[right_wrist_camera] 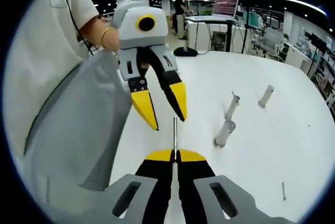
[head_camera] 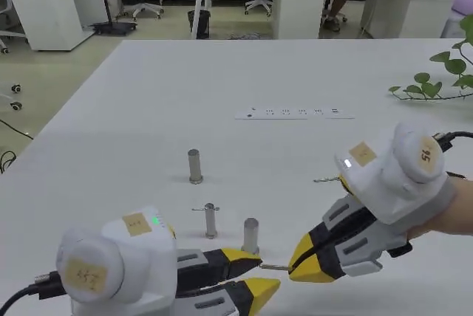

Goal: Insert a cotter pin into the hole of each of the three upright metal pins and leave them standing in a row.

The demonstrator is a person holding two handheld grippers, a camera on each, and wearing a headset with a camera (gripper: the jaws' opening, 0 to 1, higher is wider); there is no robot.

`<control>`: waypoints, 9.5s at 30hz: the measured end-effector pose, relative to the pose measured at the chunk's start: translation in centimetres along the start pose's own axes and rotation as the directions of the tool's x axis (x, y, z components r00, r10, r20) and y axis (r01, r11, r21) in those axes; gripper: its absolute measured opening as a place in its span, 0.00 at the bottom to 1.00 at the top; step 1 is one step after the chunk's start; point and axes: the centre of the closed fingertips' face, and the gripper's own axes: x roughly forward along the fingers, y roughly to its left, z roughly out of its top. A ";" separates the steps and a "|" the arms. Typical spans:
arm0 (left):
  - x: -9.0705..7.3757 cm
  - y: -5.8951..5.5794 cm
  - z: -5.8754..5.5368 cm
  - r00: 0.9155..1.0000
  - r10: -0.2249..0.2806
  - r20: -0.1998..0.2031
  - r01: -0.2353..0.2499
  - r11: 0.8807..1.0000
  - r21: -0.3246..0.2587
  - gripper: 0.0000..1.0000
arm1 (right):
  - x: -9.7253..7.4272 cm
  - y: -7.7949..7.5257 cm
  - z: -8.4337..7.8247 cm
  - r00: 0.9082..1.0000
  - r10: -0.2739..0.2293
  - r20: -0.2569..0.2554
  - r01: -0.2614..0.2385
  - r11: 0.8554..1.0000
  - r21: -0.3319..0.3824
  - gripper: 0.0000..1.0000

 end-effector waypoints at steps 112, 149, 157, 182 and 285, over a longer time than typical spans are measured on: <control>5.0 8.2 -3.5 0.956 0.282 -0.087 -0.282 0.959 0.008 0.11 | 2.1 -6.9 -0.3 0.978 -0.148 -0.150 0.150 0.989 0.003 0.13; 5.1 8.1 -3.7 0.954 0.288 -0.085 -0.290 0.957 -0.014 0.11 | 1.9 -7.4 0.1 0.969 -0.200 -0.143 0.202 0.979 -0.001 0.05; 5.4 8.4 -3.6 0.955 0.287 -0.078 -0.288 0.958 -0.001 0.11 | 1.9 -7.7 0.0 0.967 -0.210 -0.141 0.213 0.977 0.004 0.05; 7.0 9.9 -2.7 0.952 0.300 -0.065 -0.301 0.953 -0.013 0.11 | 1.3 -10.2 -0.4 0.956 -0.261 -0.135 0.267 0.963 0.028 0.05; -2.6 8.1 -1.1 0.947 0.321 0.028 -0.315 0.941 -0.123 0.90 | 5.4 -20.7 8.2 0.843 -0.461 0.276 0.368 0.870 0.327 0.39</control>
